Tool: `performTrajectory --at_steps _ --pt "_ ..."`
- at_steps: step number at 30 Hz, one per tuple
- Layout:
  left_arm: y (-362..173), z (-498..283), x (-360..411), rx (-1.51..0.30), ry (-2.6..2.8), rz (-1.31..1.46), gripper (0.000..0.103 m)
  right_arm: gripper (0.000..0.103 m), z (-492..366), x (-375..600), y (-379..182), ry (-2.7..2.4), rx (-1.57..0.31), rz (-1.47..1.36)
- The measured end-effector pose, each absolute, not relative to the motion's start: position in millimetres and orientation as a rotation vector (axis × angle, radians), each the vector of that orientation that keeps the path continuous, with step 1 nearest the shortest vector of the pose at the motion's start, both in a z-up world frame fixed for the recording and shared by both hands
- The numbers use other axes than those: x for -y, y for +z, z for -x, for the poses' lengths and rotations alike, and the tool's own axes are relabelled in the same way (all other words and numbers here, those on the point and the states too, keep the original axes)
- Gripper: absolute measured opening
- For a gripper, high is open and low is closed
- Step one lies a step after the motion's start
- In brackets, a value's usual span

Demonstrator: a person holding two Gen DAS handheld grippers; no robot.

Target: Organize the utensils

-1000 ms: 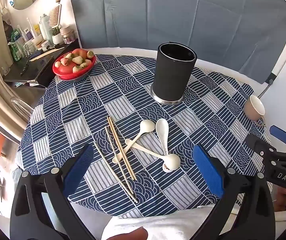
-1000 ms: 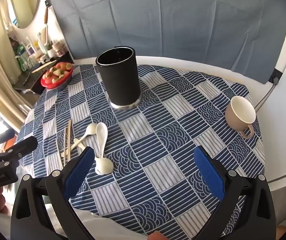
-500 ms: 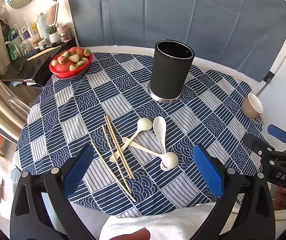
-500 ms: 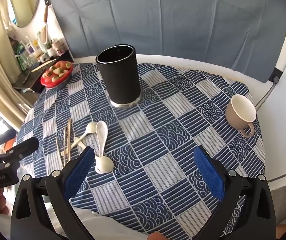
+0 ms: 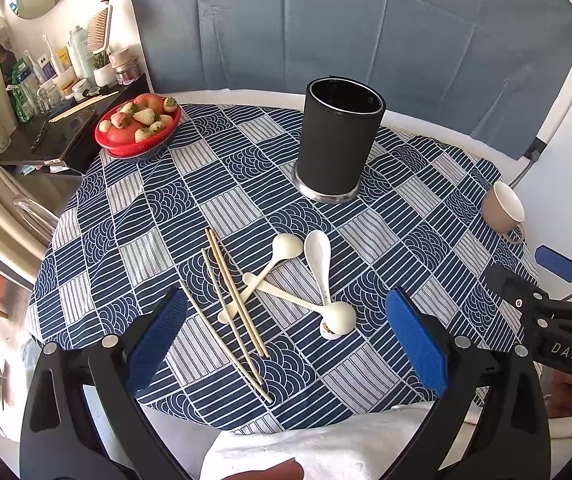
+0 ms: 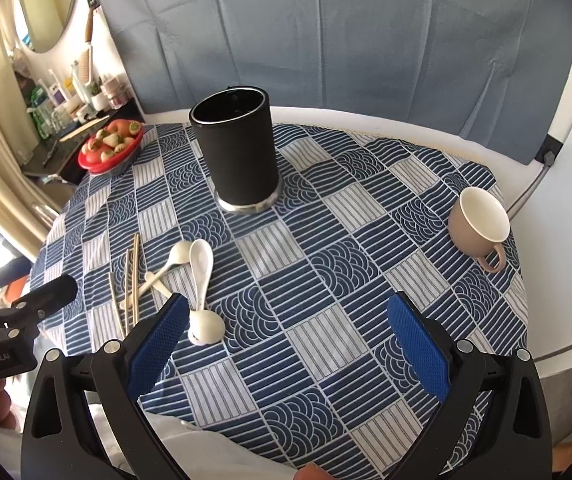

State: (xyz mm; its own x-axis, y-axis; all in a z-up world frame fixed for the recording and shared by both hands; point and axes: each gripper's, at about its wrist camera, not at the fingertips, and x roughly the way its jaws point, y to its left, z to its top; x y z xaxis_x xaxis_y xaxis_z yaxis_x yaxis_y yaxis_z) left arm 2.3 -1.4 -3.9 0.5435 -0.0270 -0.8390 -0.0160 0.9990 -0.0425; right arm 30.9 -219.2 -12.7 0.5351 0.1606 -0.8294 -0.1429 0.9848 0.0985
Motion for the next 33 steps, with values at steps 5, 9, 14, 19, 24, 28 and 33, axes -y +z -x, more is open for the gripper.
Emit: performTrajectory --at_steps 5,9,14,19,24,28,33 --pt "-4.4 -1.5 1.5 -0.999 -0.004 0.048 0.097 0.095 -30.8 220.3 -13.1 0.167 -0.997 -0.010" --pt "-5.0 0.0 1.3 -1.000 -0.006 0.049 0.097 0.095 -30.4 220.5 -13.2 0.170 -1.000 -0.008" --pt "-5.3 1.1 0.2 -0.999 -0.006 0.051 0.097 0.095 -30.7 220.7 -13.1 0.171 -1.000 -0.007" --pt "-5.2 1.0 0.4 -1.000 -0.007 0.051 0.097 0.095 -29.4 219.8 -12.2 0.171 -1.001 0.000" --pt "-6.2 3.2 -0.8 -1.004 -0.009 0.057 0.097 0.095 -27.0 218.1 -12.0 0.171 -1.002 0.008" --pt "-6.4 7.0 -2.5 -1.003 -0.005 0.062 0.097 0.095 -24.9 216.0 -11.9 0.171 -1.004 0.014" --pt "-7.0 9.7 -5.7 -1.004 0.004 0.065 0.097 0.095 -22.3 214.0 -12.4 0.177 -1.006 0.024"
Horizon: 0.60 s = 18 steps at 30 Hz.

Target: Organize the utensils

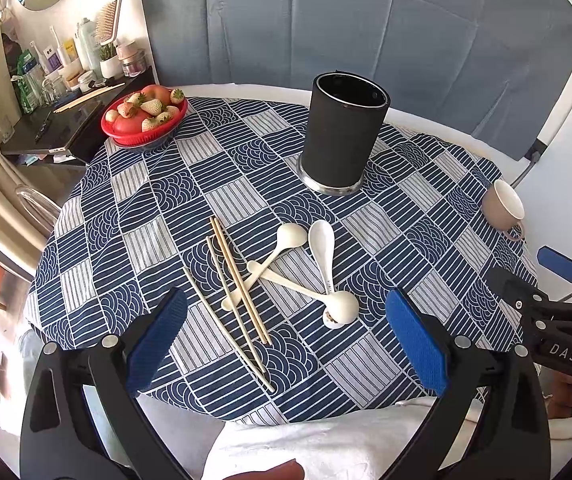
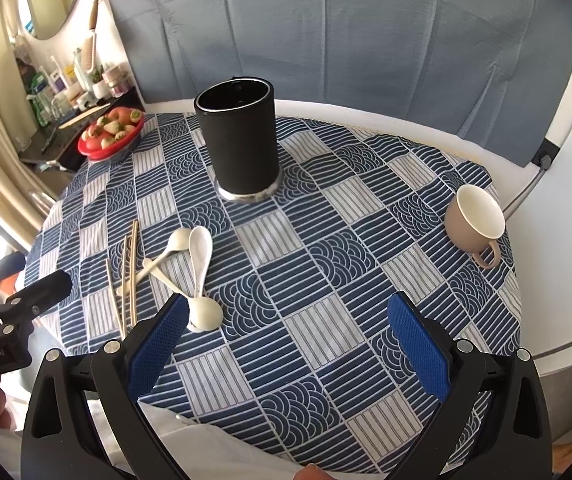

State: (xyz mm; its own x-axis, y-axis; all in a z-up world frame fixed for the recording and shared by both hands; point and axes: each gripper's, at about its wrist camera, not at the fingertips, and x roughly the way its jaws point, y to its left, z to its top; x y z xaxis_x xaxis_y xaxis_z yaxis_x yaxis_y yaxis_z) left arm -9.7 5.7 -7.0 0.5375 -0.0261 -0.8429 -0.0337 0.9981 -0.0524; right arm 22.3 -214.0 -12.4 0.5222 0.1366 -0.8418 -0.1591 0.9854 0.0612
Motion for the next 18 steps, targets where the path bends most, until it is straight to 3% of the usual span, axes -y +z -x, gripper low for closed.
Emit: performTrajectory --at_steps 18 --pt "-12.2 6.0 -29.1 -1.032 0.055 0.098 0.097 0.095 -38.0 200.8 -19.3 0.274 -1.047 0.043"
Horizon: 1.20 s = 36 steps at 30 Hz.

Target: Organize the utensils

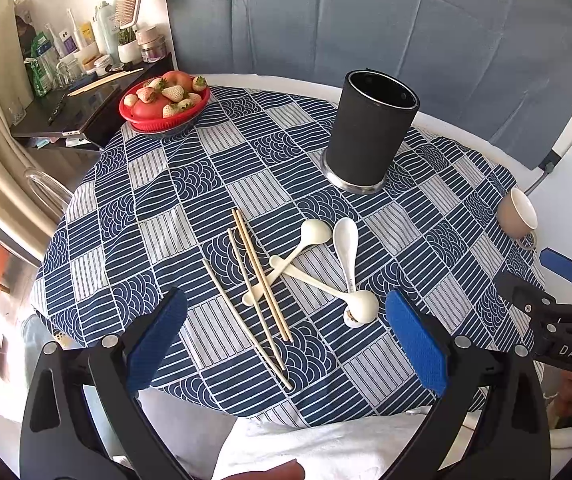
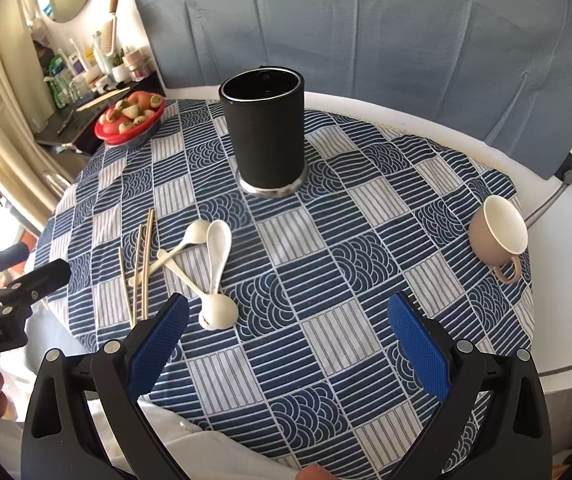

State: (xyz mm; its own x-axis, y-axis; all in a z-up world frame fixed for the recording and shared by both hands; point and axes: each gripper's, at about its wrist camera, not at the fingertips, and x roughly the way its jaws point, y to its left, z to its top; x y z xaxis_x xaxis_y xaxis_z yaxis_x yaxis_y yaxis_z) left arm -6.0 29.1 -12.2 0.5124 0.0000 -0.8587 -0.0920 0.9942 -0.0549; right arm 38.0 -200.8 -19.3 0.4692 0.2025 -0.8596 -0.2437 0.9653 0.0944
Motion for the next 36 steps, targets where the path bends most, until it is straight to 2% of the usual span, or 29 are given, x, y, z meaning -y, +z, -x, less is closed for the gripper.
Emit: performTrajectory --at_steps 36 --pt "-83.5 -64.6 -61.7 -1.255 0.055 0.069 0.097 0.094 -135.8 147.5 -121.2 0.527 -1.278 0.081"
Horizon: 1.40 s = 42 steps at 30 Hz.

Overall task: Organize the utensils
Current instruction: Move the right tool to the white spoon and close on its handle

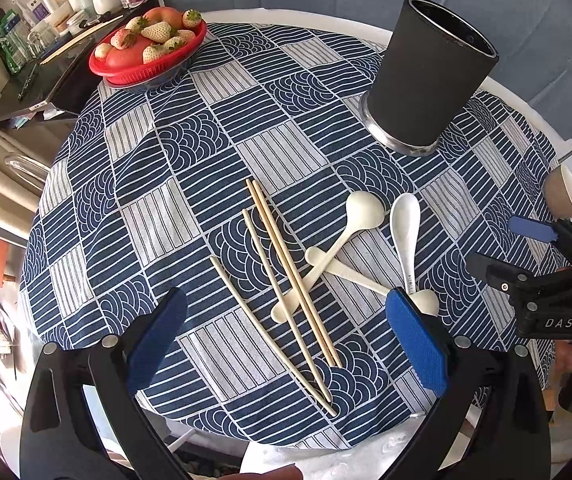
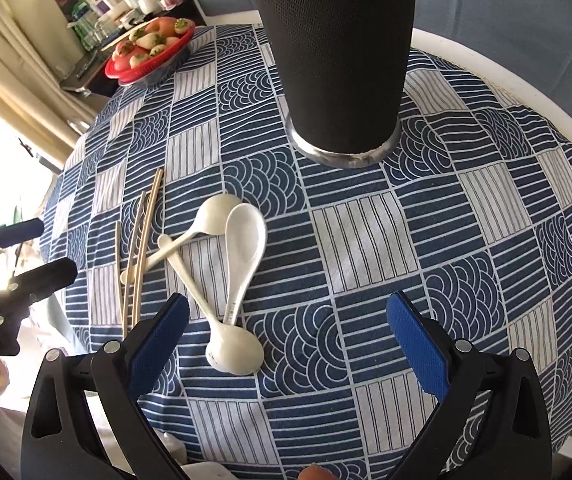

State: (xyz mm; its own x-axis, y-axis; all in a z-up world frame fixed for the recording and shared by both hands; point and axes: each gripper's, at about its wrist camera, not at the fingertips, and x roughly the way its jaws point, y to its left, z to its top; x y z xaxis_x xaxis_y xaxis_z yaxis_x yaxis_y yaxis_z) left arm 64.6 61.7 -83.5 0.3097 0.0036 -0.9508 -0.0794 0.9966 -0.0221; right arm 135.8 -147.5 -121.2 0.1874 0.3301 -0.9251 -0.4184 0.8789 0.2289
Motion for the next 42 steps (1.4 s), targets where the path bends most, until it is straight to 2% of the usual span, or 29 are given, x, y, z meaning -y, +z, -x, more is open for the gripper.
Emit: performTrajectory --at_steps 20,21,22,23,25,26,29,42 --pt "-111.0 -77.6 -87.6 -1.335 0.085 0.094 0.097 0.094 -177.0 108.4 -160.9 0.569 -1.301 0.144" --pt "-111.9 -79.2 -88.7 -1.338 0.084 0.098 0.097 0.089 -178.5 107.0 -162.4 0.581 -1.305 0.144" --pt "-112.9 -80.6 -89.5 -1.341 0.083 0.100 0.097 0.076 -179.4 105.7 -164.2 0.593 -1.311 0.146" --pt "-113.9 -82.2 -90.1 -1.341 0.082 0.101 0.097 0.039 -180.4 103.3 -167.5 0.600 -1.322 0.157" --pt "-115.4 -84.8 -89.9 -1.342 0.079 0.097 0.097 0.014 -180.8 98.9 -174.0 0.628 -1.345 0.178" --pt "-115.8 -85.7 -89.6 -1.341 0.077 0.093 0.097 0.007 -179.7 97.5 -172.9 0.645 -1.333 0.183" --pt "-116.3 -87.8 -88.0 -1.339 0.072 0.084 0.097 0.004 -179.8 100.8 -166.6 0.672 -1.321 0.135" --pt "-125.4 -90.1 -67.0 -1.350 0.008 0.052 0.097 0.003 -176.3 118.7 -152.7 0.671 -1.286 0.054"
